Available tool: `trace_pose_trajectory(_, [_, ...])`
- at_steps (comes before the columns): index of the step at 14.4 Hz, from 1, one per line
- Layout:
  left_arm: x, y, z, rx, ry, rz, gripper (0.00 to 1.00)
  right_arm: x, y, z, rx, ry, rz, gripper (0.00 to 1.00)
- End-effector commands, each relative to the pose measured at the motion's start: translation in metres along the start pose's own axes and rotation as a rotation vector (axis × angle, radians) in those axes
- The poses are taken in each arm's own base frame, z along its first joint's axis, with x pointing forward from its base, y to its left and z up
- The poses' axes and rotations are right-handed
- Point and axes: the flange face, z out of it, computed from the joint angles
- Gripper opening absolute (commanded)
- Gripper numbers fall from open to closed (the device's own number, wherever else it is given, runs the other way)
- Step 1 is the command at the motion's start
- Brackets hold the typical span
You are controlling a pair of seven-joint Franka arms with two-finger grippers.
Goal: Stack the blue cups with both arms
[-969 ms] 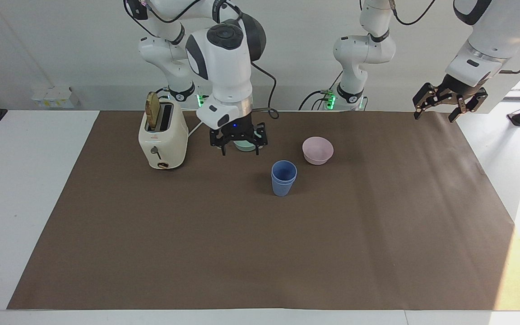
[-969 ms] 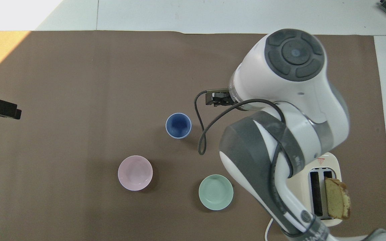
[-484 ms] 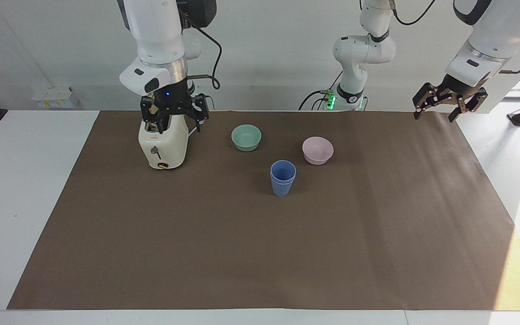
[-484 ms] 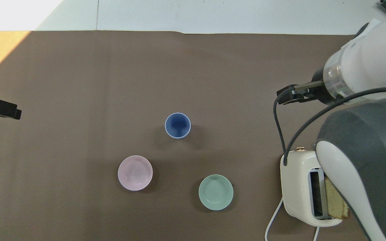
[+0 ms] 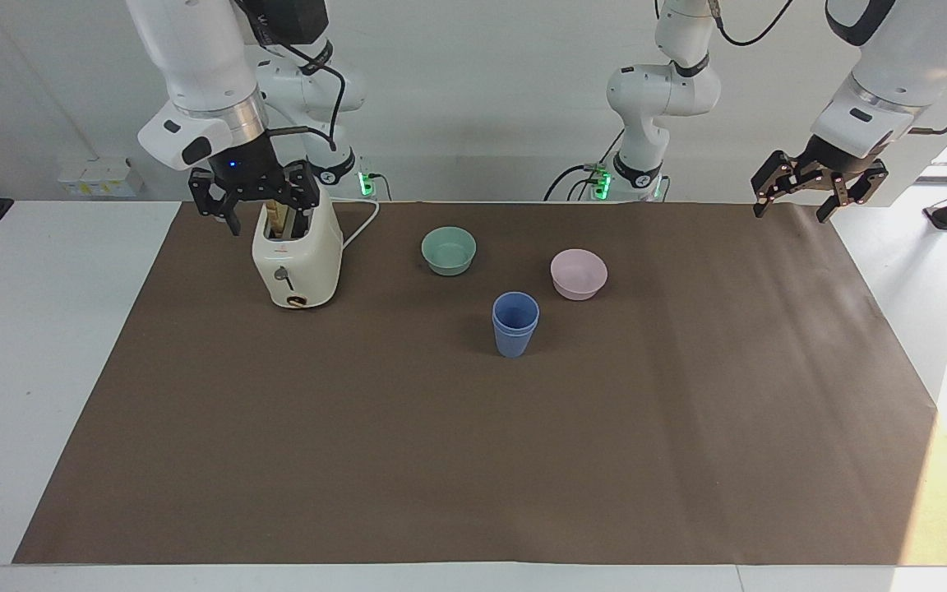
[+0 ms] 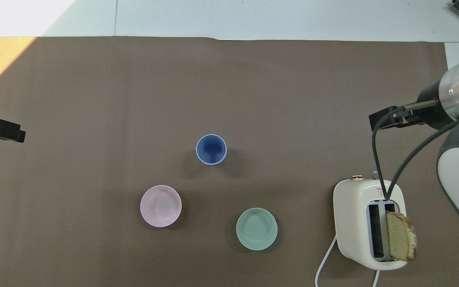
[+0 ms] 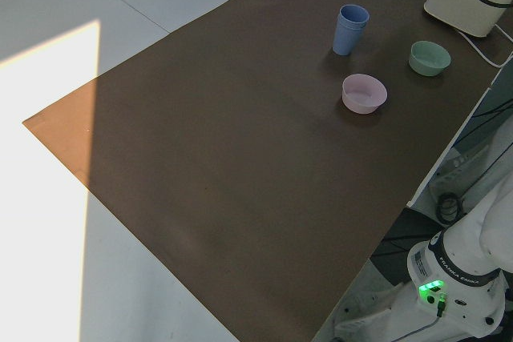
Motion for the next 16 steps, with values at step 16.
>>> trace_pose_trajectory(16, [-0.003, -0.004, -0.005, 0.011, -0.007, 0.009, 1.0, -0.012, 0.015, 0.003, 0.02, 0.009, 0.03, 1.0])
